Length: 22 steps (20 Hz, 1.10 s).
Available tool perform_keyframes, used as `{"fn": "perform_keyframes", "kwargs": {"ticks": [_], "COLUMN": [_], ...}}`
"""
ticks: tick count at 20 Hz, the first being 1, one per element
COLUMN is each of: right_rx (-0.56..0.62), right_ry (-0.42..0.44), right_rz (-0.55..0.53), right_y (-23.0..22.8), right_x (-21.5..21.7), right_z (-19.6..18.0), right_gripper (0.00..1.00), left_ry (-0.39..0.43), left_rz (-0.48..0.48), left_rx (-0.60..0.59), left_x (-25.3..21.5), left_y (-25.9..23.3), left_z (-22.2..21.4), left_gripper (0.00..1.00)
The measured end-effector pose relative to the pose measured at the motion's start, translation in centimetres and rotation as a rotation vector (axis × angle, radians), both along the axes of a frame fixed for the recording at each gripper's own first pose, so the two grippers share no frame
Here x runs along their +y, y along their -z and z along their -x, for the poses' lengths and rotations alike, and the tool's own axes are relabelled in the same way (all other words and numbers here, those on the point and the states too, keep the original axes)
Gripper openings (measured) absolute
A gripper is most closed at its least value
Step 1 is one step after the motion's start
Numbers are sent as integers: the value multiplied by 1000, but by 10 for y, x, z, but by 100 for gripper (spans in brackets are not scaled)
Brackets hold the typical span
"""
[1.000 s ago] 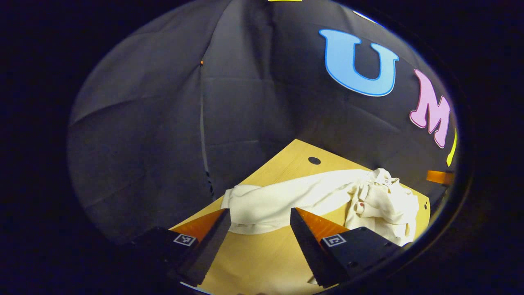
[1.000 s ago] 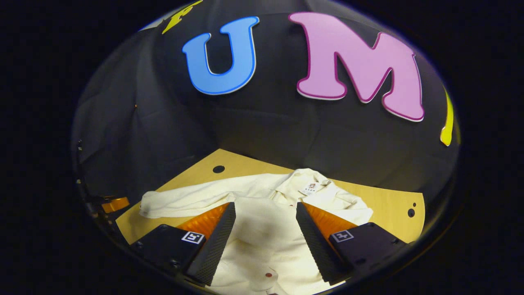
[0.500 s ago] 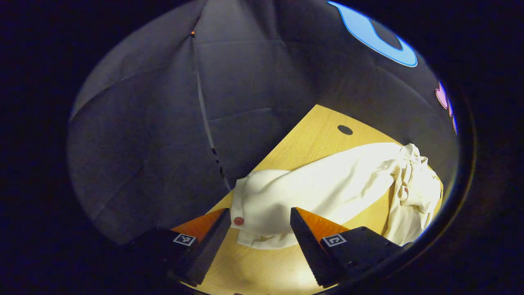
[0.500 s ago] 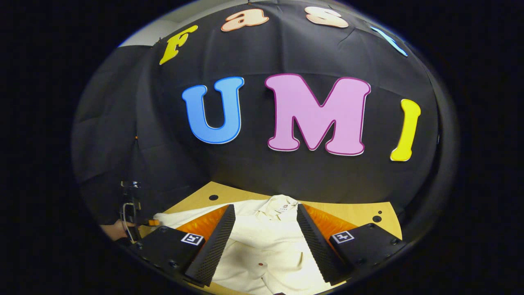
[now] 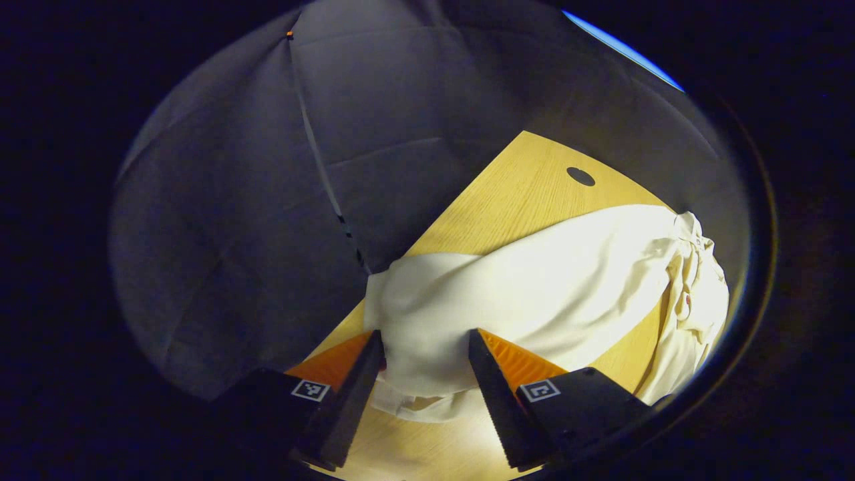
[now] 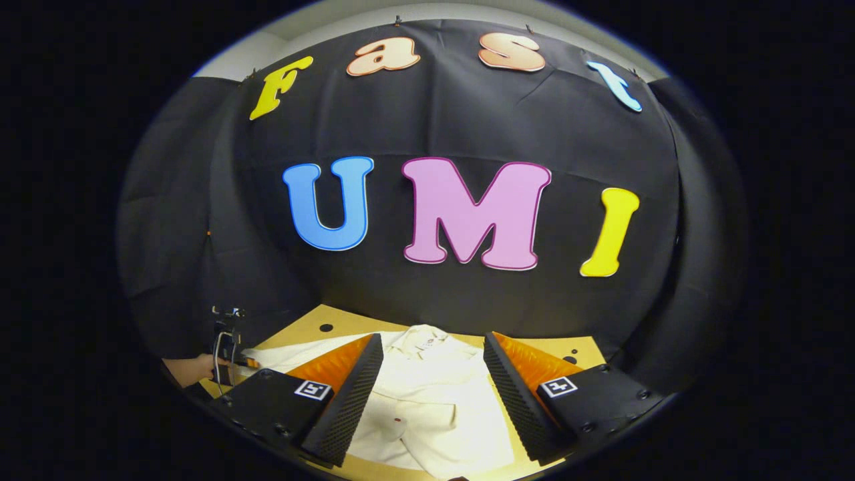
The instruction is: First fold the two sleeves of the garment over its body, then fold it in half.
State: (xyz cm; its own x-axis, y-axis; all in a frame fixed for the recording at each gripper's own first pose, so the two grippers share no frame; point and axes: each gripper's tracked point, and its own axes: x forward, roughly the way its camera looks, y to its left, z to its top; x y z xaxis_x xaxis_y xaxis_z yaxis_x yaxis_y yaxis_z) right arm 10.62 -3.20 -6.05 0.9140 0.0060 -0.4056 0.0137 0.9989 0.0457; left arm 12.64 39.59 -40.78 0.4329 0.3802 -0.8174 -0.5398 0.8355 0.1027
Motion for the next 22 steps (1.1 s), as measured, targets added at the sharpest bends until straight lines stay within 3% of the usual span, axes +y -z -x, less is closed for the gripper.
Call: {"fn": "perform_keyframes", "kwargs": {"ticks": [1,3,4,6,8,9,12,15,18,22], "right_rx": [-8,-15,-18,-4,15,21,30,48,79,111], "right_ry": [5,18,25,42,67,82,124,158,185,227], "right_rz": [8,18,24,23,20,20,10,7,15,9], "right_y": [-2,-2,1,8,17,21,31,43,58,75], "right_x": [-2,-11,-15,-25,-39,-47,-66,-90,-117,-150], "right_z": [1,2,2,4,7,7,6,12,17,26], "right_gripper": [97,96,96,96,96,96,96,96,96,96], "left_ry": [-7,-19,-16,0,24,43,134,260,386,573], "left_rz": [-6,14,23,75,60,45,55,63,141,198], "left_rx": [-4,-26,-35,-63,-119,-145,-245,-351,-411,-455], "left_x": [0,1,2,-12,-25,-35,-92,-171,-273,-401], "left_y": [-1,2,0,-10,-27,-38,-79,-121,-149,-163], "left_z": [-2,-9,-9,-15,-31,-41,-79,-123,-159,-193], "left_gripper": [83,34,21,7,10,7,7,6,7,6]}}
